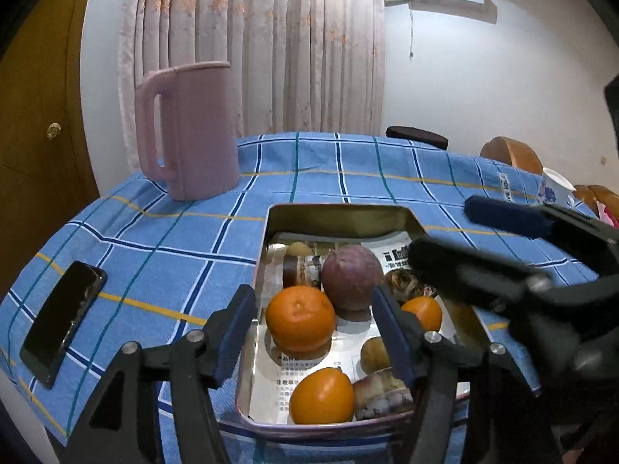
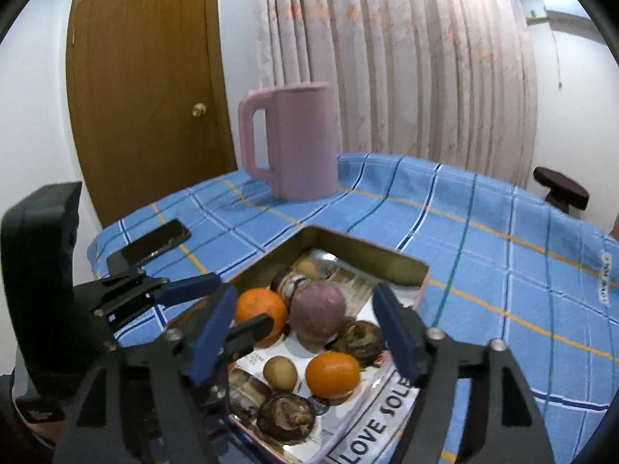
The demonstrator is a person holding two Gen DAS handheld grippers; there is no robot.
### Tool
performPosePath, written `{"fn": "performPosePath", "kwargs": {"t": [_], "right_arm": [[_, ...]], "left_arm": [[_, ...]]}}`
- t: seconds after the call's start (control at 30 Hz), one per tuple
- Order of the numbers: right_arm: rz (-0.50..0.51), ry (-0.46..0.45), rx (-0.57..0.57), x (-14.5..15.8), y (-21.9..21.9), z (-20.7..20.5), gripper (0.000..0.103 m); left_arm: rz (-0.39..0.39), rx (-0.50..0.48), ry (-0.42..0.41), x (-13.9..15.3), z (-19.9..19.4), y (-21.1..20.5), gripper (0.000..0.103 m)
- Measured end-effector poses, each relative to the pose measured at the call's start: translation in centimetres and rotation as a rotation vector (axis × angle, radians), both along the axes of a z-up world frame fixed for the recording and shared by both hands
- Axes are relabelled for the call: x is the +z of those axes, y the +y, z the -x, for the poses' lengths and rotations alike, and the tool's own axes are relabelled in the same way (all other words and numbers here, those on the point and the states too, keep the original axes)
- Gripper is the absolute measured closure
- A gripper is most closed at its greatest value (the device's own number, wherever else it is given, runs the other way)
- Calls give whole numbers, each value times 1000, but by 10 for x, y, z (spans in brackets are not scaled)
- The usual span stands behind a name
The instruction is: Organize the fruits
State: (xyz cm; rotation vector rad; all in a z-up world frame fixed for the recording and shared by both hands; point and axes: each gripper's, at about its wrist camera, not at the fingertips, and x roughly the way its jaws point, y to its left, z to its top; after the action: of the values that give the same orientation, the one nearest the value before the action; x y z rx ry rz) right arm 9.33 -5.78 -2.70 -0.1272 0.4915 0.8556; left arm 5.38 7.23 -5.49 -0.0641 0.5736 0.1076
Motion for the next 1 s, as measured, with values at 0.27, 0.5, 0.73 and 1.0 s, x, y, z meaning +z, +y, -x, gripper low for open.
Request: {"fn": "performPosePath", "kwargs": {"t": [0.27,0.5,0.73,1.0], "right_arm": [[-57,-71,-121,23,-31,4,8],[-72,-78,-230,23,-57,3,3],[-75,-74,-280,21,-76,7,1],[-93,-71,-305,21,-89,12,0]], "left_arm": [[23,16,-30,12,6,4,38],[30,18,-56,23,10,3,38],[20,26,-65,28,14,0,38],[15,32,-66,31,15,-3,38]]}}
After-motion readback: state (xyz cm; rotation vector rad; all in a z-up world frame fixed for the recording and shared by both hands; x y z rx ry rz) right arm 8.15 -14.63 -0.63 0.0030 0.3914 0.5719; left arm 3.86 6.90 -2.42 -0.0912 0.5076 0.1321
